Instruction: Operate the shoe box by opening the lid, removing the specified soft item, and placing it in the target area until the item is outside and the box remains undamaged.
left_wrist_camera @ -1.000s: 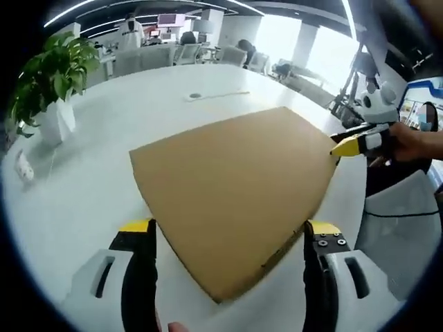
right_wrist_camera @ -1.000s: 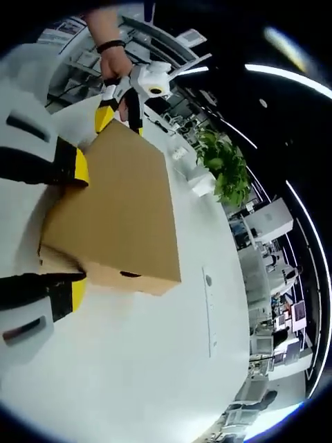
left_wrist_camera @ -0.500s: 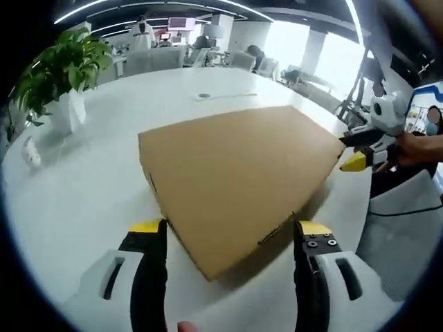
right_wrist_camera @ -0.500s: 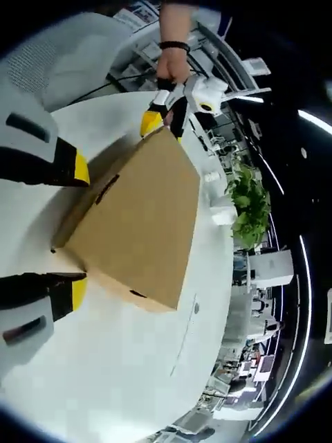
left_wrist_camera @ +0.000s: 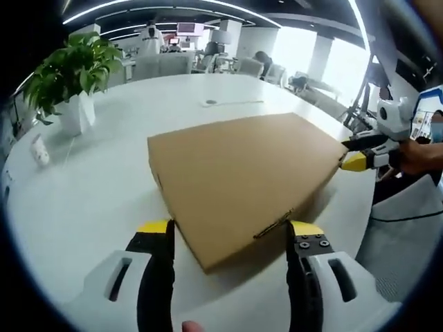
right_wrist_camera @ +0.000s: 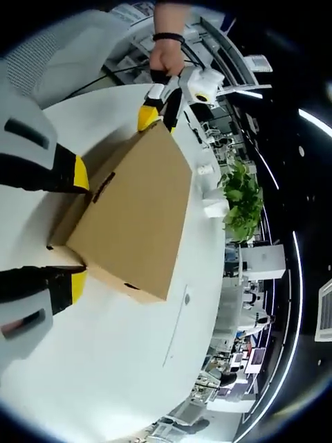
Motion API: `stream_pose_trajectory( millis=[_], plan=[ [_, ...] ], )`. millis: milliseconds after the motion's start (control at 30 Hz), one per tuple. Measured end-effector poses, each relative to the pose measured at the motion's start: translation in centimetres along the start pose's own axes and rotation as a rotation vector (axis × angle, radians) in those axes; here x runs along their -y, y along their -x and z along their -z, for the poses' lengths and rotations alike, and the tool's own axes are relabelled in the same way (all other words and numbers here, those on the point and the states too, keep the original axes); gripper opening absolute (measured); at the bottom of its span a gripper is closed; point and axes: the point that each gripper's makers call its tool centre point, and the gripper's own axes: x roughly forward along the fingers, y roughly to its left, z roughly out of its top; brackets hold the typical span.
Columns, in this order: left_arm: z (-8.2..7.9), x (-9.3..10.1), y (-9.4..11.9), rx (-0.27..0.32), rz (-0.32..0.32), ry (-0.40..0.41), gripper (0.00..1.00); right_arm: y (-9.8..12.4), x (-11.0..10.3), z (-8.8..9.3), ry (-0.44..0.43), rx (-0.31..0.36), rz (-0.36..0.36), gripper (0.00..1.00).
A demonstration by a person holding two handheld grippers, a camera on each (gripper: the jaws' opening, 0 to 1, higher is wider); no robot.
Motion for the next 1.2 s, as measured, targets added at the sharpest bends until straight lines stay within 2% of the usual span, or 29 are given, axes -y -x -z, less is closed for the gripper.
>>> stream_pose_trajectory(
  millis=[367, 767, 1067, 1200],
  plan=[
    [-1.5, 1.1, 1.6, 0.051, -0.007, 0.024, 0.61, 1.0, 0.1, -1.6, -0.008, 0.038, 0.012, 0.37],
    [-3.1, 1.5, 2.8, 0.111, 0.0, 0.093, 0.61, 2.0, 0.2, -3.5, -0.016, 0.084, 0.031, 0.36],
    [-4.6, 1.3, 3.6, 0.153, 0.009, 0.099, 0.58, 2.8, 0.6, -5.7, -0.036, 0.129, 0.032, 0.35],
    [-5.2, 1.3, 3.9, 0.166, 0.01, 0.069, 0.57, 3.0, 0.8, -6.5, -0.033, 0.138, 0.033, 0.35]
  ],
)
